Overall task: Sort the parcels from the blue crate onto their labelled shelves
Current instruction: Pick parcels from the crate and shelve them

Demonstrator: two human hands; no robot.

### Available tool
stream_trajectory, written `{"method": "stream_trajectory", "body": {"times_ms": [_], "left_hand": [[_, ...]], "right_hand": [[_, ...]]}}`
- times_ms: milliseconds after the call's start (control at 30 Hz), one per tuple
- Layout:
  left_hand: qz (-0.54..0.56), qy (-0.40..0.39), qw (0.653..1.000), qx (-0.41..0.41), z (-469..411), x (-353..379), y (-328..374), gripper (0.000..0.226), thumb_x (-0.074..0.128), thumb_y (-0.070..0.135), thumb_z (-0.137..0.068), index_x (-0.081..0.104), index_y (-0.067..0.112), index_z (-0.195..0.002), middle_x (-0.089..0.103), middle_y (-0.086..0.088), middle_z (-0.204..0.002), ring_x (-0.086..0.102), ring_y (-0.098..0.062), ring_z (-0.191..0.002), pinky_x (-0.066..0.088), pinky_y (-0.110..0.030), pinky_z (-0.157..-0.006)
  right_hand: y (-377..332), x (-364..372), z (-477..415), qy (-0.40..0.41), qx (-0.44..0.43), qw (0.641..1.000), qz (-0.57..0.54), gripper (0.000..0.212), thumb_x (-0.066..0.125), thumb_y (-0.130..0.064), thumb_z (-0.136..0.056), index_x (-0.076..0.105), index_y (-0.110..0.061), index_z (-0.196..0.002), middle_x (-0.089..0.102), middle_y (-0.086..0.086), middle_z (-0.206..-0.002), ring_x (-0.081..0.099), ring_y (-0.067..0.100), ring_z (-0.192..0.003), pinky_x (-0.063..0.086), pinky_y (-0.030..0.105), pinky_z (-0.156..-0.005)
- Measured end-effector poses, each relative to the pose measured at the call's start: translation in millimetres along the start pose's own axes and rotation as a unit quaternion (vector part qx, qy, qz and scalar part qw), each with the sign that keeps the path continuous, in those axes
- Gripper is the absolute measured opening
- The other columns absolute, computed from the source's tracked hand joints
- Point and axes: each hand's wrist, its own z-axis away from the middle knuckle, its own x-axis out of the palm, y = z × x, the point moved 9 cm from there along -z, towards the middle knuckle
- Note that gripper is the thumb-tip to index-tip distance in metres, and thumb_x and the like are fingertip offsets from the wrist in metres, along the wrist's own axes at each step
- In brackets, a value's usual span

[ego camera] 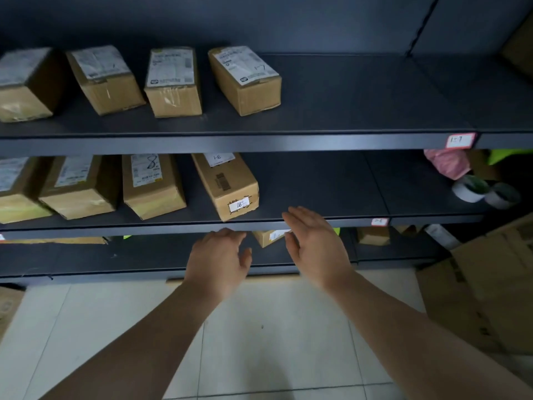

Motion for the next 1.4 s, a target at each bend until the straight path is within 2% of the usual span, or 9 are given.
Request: {"method": "stream_trajectory", "body": {"times_ms": [133,367,433,600,800,1067,1167,1300,1400], "left_hand": [[-0.010,0.006,0.999,-0.040,-23,15,-37,0.040,0.047,0.039,-0.095,0.053,0.022,-0.131,0.065,0.000,-0.109,0.058,-0.016,-0.100,0.048,-0.031,-0.085],[-0.038,0.026,0.996,-0.083,-86,43,-92,0.050,0.052,0.033,-0.091,0.038,0.023,-0.138,0.051,-0.002,-0.133,0.050,-0.024,-0.118,0.045,-0.042,-0.095],[-0.048,0.009,0.995,-0.086,-102,56,-99,0.060,0.050,0.032,-0.092,0.026,0.025,-0.146,0.042,0.001,-0.141,0.043,-0.024,-0.128,0.038,-0.044,-0.101],[-0.070,-0.036,0.990,-0.113,-125,81,-112,0.067,0.041,0.029,-0.097,0.004,0.026,-0.152,0.015,0.004,-0.159,0.013,-0.021,-0.146,0.014,-0.049,-0.116],[-0.054,-0.022,0.992,-0.111,-139,85,-112,0.065,0.040,0.021,-0.097,0.007,0.028,-0.152,0.017,0.006,-0.159,0.011,-0.019,-0.147,0.014,-0.053,-0.117],[-0.044,-0.024,0.994,-0.093,-149,91,-97,0.070,0.045,0.016,-0.094,0.006,0.031,-0.151,0.018,0.007,-0.158,0.011,-0.017,-0.146,0.013,-0.056,-0.116],[-0.052,-0.016,0.995,-0.088,-145,86,-95,0.068,0.047,0.019,-0.093,0.011,0.029,-0.150,0.025,0.004,-0.156,0.019,-0.021,-0.144,0.020,-0.055,-0.114],[-0.046,0.027,0.997,-0.061,-138,66,-84,0.057,0.047,0.025,-0.094,0.026,0.021,-0.147,0.041,-0.004,-0.145,0.040,-0.028,-0.130,0.034,-0.046,-0.105],[-0.042,0.049,0.998,-0.019,-129,53,-69,0.049,0.049,0.025,-0.092,0.040,0.016,-0.140,0.053,-0.008,-0.133,0.050,-0.030,-0.118,0.041,-0.043,-0.096]], "right_hand": [[7,39,-22,-0.010,-0.005,1.000,0.003,0.035,0.056,-0.020,-0.087,0.064,-0.005,-0.117,0.065,0.014,-0.119,0.061,0.031,-0.111,0.045,0.042,-0.096],[20,102,-82,-0.061,-0.038,0.997,0.018,0.040,0.050,-0.016,-0.095,0.050,-0.006,-0.134,0.050,0.013,-0.138,0.046,0.030,-0.128,0.032,0.036,-0.108],[21,120,-100,-0.091,-0.049,0.994,0.021,0.045,0.044,-0.018,-0.097,0.040,-0.009,-0.141,0.039,0.010,-0.147,0.036,0.026,-0.135,0.027,0.035,-0.111],[23,154,-126,-0.154,-0.068,0.986,0.015,0.050,0.038,-0.018,-0.099,0.025,-0.013,-0.147,0.019,0.006,-0.157,0.029,0.025,-0.138,0.031,0.035,-0.109],[37,160,-138,-0.164,-0.073,0.983,0.048,0.054,0.039,-0.012,-0.098,0.020,-0.014,-0.149,0.010,0.002,-0.159,0.035,0.027,-0.133,0.034,0.034,-0.103],[58,160,-148,-0.197,-0.051,0.975,0.086,0.059,0.038,-0.017,-0.099,0.010,-0.015,-0.151,0.004,0.002,-0.159,0.020,0.025,-0.141,0.024,0.037,-0.112],[55,152,-145,-0.179,-0.042,0.980,0.081,0.055,0.038,-0.019,-0.099,0.016,-0.013,-0.149,0.012,0.006,-0.158,0.019,0.026,-0.142,0.022,0.037,-0.113],[47,122,-132,-0.103,-0.037,0.992,0.059,0.047,0.045,-0.017,-0.096,0.037,-0.004,-0.141,0.038,0.014,-0.147,0.034,0.030,-0.135,0.026,0.036,-0.111],[41,98,-111,-0.080,-0.031,0.995,0.057,0.046,0.048,-0.016,-0.095,0.042,-0.002,-0.138,0.045,0.015,-0.141,0.039,0.029,-0.132,0.024,0.034,-0.111]]}}
